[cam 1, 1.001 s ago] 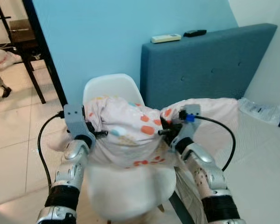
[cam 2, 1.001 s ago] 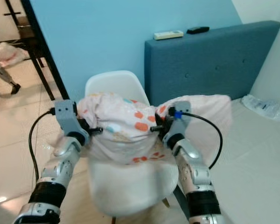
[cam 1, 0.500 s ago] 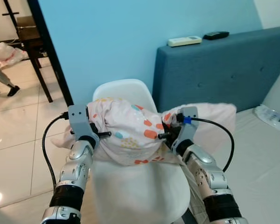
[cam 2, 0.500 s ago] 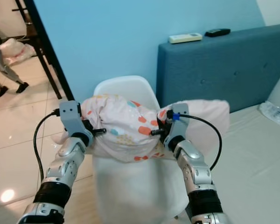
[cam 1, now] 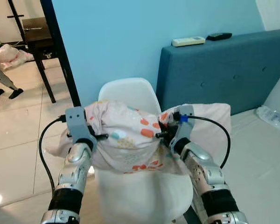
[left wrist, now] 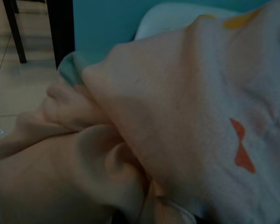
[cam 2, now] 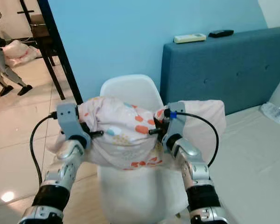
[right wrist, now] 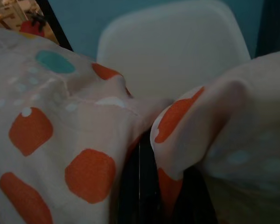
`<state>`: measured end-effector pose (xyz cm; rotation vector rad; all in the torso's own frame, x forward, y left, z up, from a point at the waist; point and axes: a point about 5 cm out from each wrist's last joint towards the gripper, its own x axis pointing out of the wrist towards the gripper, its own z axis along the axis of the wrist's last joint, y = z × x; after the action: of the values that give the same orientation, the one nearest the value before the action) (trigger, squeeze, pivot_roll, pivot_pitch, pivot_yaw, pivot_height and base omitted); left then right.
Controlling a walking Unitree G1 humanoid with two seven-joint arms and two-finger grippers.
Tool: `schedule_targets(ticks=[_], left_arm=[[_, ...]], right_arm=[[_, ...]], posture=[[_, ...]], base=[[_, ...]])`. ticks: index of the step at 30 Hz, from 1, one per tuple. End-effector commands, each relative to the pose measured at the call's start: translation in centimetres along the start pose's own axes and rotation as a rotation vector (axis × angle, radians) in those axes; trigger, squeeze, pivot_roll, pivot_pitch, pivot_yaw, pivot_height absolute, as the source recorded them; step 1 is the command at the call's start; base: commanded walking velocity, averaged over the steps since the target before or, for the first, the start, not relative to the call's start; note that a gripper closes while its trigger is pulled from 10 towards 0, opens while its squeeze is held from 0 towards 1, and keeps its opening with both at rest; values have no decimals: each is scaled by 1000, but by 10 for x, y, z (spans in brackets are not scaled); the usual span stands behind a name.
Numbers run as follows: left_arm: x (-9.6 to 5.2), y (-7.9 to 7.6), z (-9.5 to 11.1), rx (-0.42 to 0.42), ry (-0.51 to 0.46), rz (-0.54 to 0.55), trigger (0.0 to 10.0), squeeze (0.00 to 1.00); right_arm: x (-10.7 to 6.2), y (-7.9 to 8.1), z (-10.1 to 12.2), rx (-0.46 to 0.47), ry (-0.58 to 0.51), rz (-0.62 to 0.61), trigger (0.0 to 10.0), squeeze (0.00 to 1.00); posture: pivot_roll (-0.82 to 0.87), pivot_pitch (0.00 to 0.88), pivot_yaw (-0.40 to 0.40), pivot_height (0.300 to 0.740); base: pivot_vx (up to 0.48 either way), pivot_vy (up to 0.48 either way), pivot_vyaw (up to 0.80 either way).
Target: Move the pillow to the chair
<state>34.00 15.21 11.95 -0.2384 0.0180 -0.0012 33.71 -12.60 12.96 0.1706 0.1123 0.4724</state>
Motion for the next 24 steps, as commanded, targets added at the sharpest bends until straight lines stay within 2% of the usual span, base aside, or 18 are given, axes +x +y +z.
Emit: schedule_targets(ticks=[1, 3, 7, 12, 18, 22, 24], left_arm=[[0, -14, 0, 6, 3, -70, 10000, 0], [0, -15, 0, 1, 4, -78, 10000, 0], [0, -27, 3, -26, -15, -152, 10000, 0], [2, -37, 10, -44, -45, -206, 10000, 0], [13, -46, 15, -42, -20, -238, 10000, 0], [32, -48, 22, 21, 15, -243, 10000, 0], [35, -47, 23, 36, 16, -242, 10000, 0]], right_arm=[[9, 11, 18, -43, -74, 62, 10000, 0], [9, 10, 19, -43, -77, 59, 10000, 0], [8, 5, 31, -61, -129, 42, 10000, 0], [8, 4, 46, -76, -204, 38, 10000, 0], [17, -7, 62, -159, -211, -12, 10000, 0], [32, -18, 75, -275, -179, -74, 10000, 0], [33, -18, 78, -281, -186, -73, 10000, 0]], posture=[[-94, 67, 27, 623], [-94, 67, 27, 618], [-97, 74, 27, 598], [-97, 78, 31, 598], [-96, 88, 31, 598], [-94, 111, 32, 598], [-94, 111, 32, 598]], base=[[0, 0, 0], [0, 0, 0], [0, 0, 0], [0, 0, 0], [0, 0, 0], [0, 0, 0], [0, 0, 0]])
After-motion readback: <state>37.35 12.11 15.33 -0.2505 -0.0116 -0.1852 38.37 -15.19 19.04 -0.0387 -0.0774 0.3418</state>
